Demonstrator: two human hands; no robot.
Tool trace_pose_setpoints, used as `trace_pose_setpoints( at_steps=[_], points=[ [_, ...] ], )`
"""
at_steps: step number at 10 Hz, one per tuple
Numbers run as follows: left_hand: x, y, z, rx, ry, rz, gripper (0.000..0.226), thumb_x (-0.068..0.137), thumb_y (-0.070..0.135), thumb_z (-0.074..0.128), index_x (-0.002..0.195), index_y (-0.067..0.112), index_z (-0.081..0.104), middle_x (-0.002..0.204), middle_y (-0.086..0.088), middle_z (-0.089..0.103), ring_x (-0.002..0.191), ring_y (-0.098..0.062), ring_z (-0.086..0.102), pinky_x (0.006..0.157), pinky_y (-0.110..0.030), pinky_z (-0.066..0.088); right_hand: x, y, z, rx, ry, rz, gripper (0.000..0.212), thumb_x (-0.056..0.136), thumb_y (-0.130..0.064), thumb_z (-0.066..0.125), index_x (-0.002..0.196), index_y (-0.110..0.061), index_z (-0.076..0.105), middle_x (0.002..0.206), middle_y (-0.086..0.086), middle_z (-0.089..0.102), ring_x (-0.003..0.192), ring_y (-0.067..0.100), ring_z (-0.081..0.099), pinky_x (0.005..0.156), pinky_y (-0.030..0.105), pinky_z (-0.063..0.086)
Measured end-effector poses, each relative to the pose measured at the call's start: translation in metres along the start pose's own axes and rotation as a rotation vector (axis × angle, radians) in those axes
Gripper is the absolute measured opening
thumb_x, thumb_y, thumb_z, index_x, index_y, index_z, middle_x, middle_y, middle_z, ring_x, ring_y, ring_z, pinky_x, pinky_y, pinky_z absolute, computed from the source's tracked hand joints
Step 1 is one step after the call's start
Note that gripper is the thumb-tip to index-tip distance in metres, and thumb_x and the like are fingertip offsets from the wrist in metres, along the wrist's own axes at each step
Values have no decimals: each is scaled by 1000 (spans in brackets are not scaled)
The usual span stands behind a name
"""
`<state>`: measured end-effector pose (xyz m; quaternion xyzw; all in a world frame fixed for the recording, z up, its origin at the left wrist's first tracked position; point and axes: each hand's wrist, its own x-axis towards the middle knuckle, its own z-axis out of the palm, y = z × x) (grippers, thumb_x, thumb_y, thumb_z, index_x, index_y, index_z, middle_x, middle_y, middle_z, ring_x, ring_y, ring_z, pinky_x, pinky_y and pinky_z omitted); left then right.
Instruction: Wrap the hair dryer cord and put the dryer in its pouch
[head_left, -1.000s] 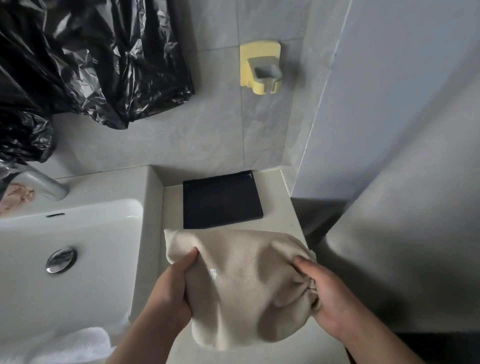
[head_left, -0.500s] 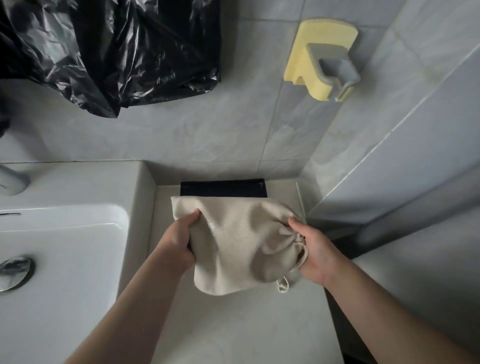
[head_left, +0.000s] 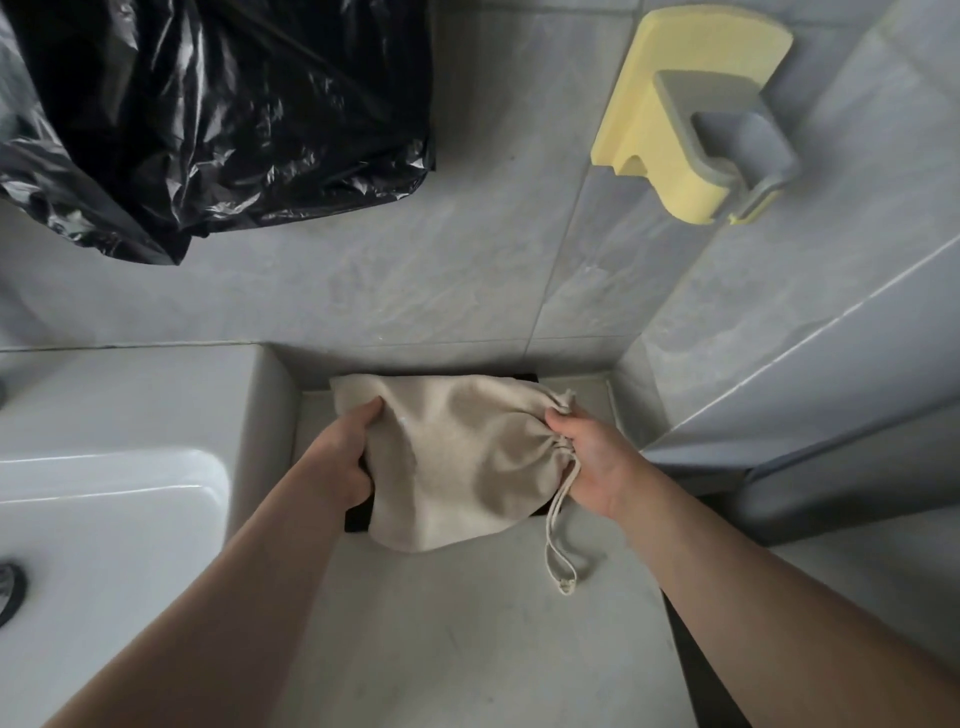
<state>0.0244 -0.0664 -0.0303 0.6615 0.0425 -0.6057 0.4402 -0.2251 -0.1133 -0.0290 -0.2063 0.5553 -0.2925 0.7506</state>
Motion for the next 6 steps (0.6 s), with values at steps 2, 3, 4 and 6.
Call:
trace_pose_setpoints(
  at_steps=[2, 3, 4, 6],
  points=[
    [7, 0, -15, 106, 35, 124, 41, 82, 33, 78, 112, 9, 66, 102, -15, 74, 88, -31, 71, 72, -42, 59, 4, 1, 2, -210, 37, -69, 25, 93, -25, 61, 117, -20, 65, 113, 11, 73, 106, 31, 68, 99, 53, 50],
    [3, 5, -27, 236, 119, 251, 39, 80, 28, 75, 112, 6, 67, 100, -16, 72, 87, -32, 70, 79, -43, 59, 2, 3, 6, -289, 96, -88, 23, 88, -34, 63, 108, -24, 69, 105, 5, 76, 103, 28, 70, 97, 52, 51],
    [-9, 8, -33, 393, 150, 368, 40, 70, 35, 68, 101, 11, 70, 102, -18, 72, 96, -37, 69, 83, -45, 56, -4, 3, 10, -366, 178, -125, 26, 85, -37, 62, 102, -20, 70, 99, 6, 76, 96, 28, 71, 86, 43, 56],
    [-29, 5, -38, 1050, 175, 636, 65, 86, 37, 64, 146, 21, 43, 140, -5, 54, 129, -24, 51, 106, -40, 42, -63, -30, 23, -714, 391, -321, 45, 78, -30, 66, 119, -12, 60, 110, 4, 65, 102, 24, 62, 87, 35, 48]
  ],
)
